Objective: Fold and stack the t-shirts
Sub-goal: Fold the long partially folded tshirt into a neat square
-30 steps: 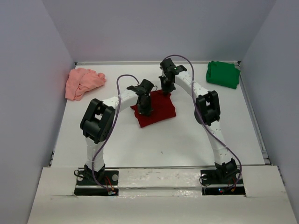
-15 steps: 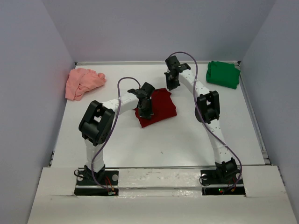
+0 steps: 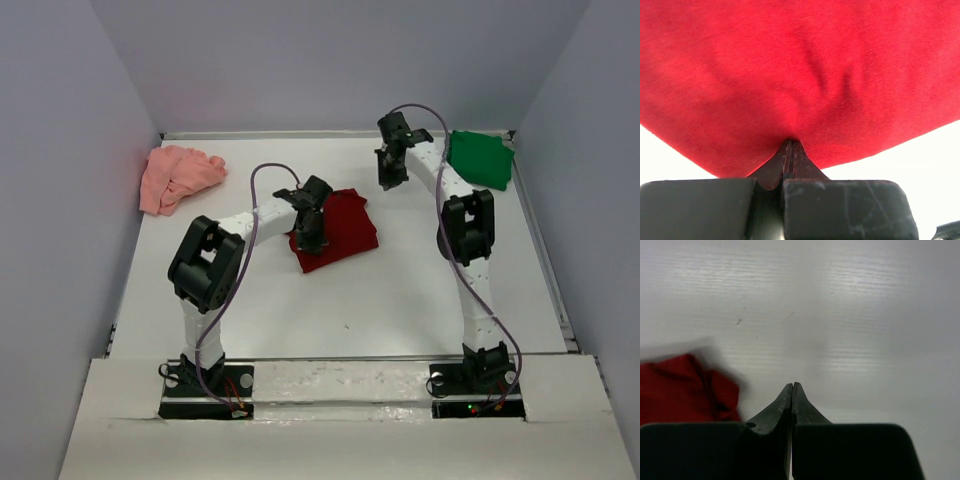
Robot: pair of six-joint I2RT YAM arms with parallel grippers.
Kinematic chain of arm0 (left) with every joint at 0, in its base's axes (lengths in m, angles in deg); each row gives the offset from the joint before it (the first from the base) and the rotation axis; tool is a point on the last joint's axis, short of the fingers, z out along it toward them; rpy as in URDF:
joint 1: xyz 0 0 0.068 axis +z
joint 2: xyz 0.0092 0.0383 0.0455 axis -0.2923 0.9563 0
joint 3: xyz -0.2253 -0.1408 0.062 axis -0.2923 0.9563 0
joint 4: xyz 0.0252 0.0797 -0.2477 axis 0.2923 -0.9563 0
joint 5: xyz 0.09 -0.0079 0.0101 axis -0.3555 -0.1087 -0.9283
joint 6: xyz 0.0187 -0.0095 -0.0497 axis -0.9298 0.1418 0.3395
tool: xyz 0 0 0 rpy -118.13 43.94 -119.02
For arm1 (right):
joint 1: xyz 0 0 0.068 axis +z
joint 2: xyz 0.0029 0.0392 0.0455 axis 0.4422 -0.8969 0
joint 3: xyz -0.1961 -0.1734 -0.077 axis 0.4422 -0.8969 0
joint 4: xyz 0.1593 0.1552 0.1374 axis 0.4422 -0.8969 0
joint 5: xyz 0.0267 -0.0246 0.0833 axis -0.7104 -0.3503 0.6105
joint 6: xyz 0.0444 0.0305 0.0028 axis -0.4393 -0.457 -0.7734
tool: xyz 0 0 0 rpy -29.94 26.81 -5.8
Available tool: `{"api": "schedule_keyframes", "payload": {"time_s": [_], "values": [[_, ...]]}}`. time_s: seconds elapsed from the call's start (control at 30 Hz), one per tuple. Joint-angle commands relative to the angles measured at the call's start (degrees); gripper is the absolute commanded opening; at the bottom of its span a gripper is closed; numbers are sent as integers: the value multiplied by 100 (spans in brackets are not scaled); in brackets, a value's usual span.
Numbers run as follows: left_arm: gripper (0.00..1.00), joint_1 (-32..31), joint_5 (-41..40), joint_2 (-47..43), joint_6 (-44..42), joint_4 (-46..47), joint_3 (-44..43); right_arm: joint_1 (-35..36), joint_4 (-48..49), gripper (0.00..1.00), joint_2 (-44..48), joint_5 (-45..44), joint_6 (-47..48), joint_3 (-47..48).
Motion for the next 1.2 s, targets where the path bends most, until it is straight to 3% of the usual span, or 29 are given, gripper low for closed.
{"api": "schedule_keyframes", "payload": {"time_s": [0.0, 0.03, 0.13, 0.37, 0.43, 0.53, 0.63, 0.87, 1.03, 1.17], "values": [[0, -62, -757, -463, -101, -495, -570, 87, 257, 6, 1960, 690, -343, -1164], [0, -70, -838, -525, -118, -539, -650, 87, 345, 22, 2243, 935, -474, -1524], [0, -79, -970, -648, -162, -732, -966, 87, 802, 54, 3261, 1341, -615, -2975], [0, -71, -1208, -421, -250, -1110, -1643, 87, 1408, 61, 4345, 2115, -660, -5059], [0, -79, -1190, -297, -268, -1137, -1897, 87, 1610, 58, 4504, 2168, -660, -5472], [0, -36, -1155, 123, -329, -1181, -2241, 87, 1883, 0, 4751, 2397, -730, -6105], [0, 0, -1103, 467, -338, -1374, -2653, 87, 2015, 0, 4734, 2388, -704, -6388], [0, 88, -865, 1371, -391, -1330, -3147, 87, 1805, 0, 4452, 1940, -694, -5852], [0, 210, -804, 1663, -417, -1234, -3200, 210, 1787, 0, 4681, 2369, -801, -5448], [0, 316, -724, 1874, -452, -1190, -3243, 263, 1577, 0, 4313, 2836, -827, -4703]]}}
